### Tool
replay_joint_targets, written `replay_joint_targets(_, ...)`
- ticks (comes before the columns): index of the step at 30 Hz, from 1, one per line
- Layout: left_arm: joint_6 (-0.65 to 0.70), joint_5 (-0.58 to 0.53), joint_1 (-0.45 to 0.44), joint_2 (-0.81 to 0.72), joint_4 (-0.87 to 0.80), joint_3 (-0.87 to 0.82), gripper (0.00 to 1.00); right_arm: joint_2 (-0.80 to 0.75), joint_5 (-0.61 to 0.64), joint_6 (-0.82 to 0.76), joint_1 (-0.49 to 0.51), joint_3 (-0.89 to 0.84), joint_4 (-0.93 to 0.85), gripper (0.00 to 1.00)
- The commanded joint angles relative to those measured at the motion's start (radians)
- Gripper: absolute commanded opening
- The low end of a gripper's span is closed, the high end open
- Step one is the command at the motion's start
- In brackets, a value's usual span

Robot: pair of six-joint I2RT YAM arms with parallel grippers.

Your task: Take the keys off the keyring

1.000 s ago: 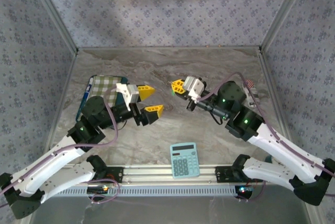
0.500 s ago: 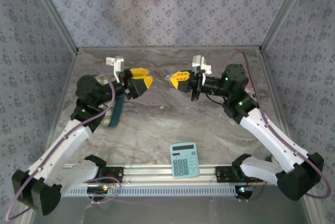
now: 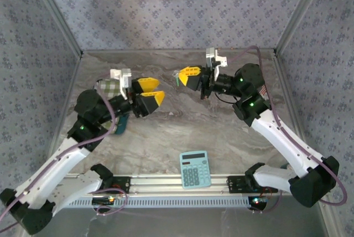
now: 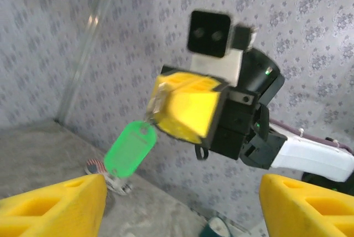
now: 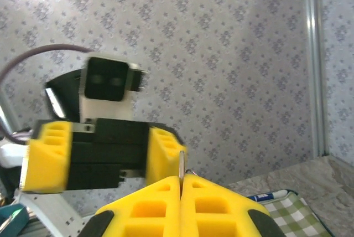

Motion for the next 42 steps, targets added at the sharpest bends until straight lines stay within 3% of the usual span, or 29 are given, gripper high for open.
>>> replay_joint_targets(1,0.153,-0.203,-0.027,-0.009,-0.073,-0.001,0.73,-0.014,0.106,0.034,0.024,0.04,-0.017,0.0)
replay_joint_targets(8,0.249,-0.365,-0.132,0.03,-0.036,-0.005,0.74,-0.024,0.175,0.047,0.073,0.034,-0.043,0.0)
replay_joint_targets(11,0.277,-0.415,-0.158,0.041,-0.018,-0.004,0.69,-0.025,0.195,0.073,0.084,0.028,-0.029,0.0)
replay_joint_targets(18,0.293,-0.349,-0.16,0.045,0.032,-0.004,0.52,-0.026,0.187,0.104,0.095,0.021,-0.007,0.0)
replay_joint_targets(25,0.329,-0.291,-0.158,0.025,0.153,-0.049,0.56,-0.013,0.156,0.18,0.093,0.012,0.043,0.0)
replay_joint_targets(30,0.428,-0.184,-0.155,0.026,0.28,-0.12,0.66,-0.012,0.131,0.207,0.092,0.017,0.057,0.0)
replay_joint_targets(36,0.445,-0.218,-0.129,0.029,0.418,-0.172,0.58,-0.002,0.099,0.243,0.093,0.019,0.075,0.0)
replay_joint_targets(42,0.327,-0.217,-0.059,0.042,0.53,-0.185,0.47,-0.001,0.092,0.256,0.097,0.008,0.089,0.0)
